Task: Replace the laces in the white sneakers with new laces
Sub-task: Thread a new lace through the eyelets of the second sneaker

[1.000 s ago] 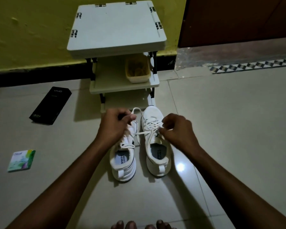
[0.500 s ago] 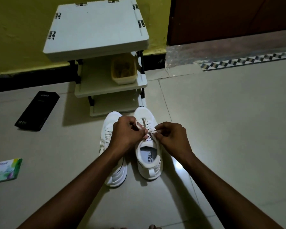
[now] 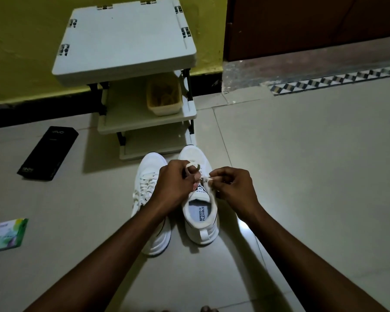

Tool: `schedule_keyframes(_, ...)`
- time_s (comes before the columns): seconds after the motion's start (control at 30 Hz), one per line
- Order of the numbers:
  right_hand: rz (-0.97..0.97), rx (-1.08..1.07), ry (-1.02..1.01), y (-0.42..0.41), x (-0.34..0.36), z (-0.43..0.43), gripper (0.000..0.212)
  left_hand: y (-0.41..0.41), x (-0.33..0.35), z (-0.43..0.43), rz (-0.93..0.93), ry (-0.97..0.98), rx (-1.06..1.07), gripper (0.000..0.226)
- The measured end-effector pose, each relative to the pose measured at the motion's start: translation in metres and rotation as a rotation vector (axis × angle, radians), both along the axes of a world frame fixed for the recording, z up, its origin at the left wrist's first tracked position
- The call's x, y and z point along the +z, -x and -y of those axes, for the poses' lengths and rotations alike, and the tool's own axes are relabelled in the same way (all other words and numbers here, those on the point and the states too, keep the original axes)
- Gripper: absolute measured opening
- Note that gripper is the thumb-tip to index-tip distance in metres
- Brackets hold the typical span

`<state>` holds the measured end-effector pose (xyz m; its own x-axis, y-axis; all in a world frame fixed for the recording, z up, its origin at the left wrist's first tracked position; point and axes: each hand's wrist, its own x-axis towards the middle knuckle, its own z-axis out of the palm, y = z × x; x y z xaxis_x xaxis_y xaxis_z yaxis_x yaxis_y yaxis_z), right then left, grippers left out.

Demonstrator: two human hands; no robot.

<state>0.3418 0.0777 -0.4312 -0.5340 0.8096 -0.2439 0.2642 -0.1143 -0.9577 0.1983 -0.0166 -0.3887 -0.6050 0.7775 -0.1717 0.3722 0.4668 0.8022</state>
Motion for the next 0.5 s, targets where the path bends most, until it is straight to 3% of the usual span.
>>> schedule_keyframes(0.13,-0.014,-0.003,0.022,0.0005,-0.0008,0.0,0.015,0.0016,0.0002,-0.0014,-0.153,0.066,-0.01,0.022)
schedule_keyframes(0.5,-0.056,-0.02,0.087,0.0015,-0.0033,-0.002,0.015,0.0056,-0.0011,-0.004,-0.12,0.065,-0.114,0.026)
